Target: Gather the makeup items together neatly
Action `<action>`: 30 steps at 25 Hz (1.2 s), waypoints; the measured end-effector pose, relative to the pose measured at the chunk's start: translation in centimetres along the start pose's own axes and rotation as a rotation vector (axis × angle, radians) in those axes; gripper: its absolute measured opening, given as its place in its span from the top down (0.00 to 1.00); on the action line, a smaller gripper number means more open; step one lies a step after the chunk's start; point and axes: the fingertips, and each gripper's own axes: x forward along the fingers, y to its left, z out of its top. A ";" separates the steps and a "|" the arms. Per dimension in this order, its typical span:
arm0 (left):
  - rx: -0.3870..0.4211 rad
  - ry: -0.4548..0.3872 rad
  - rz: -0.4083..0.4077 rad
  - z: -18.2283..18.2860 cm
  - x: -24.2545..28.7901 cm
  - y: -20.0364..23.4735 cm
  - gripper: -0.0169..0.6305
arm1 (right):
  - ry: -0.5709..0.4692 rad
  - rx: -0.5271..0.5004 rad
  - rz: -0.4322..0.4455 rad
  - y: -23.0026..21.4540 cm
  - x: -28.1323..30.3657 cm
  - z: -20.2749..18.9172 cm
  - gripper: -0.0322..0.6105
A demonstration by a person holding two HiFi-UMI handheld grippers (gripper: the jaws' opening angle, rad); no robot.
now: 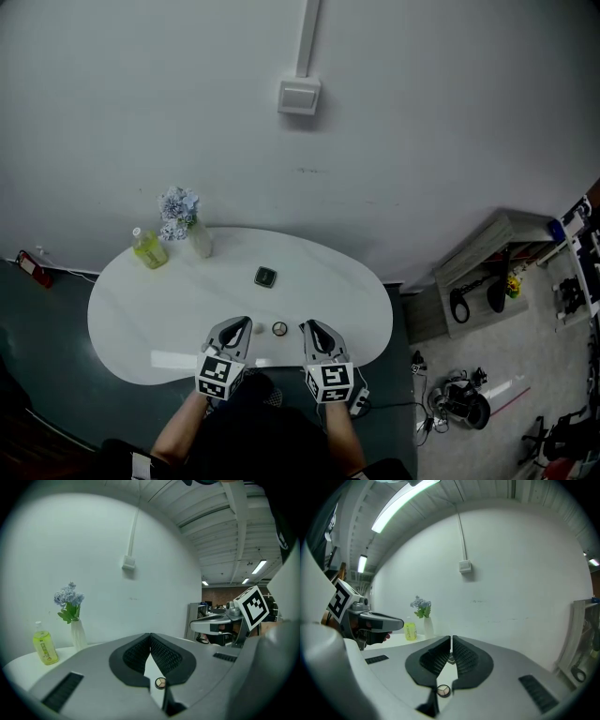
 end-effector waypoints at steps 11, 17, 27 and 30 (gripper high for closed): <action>-0.031 0.029 0.040 -1.2 1.2 2.1 0.94 | 0.058 -0.031 0.052 -0.5 3.0 -1.0 0.89; -0.056 0.054 0.083 -1.5 2.7 5.0 0.94 | 0.100 -0.055 0.108 -0.7 6.6 -0.9 0.89; -0.102 0.105 0.124 -3.1 6.5 9.7 0.94 | 0.163 -0.063 0.193 -0.4 13.9 -1.7 0.89; -0.115 0.117 0.129 -3.5 7.8 10.9 0.94 | 0.185 -0.049 0.207 -0.5 16.0 -2.3 0.89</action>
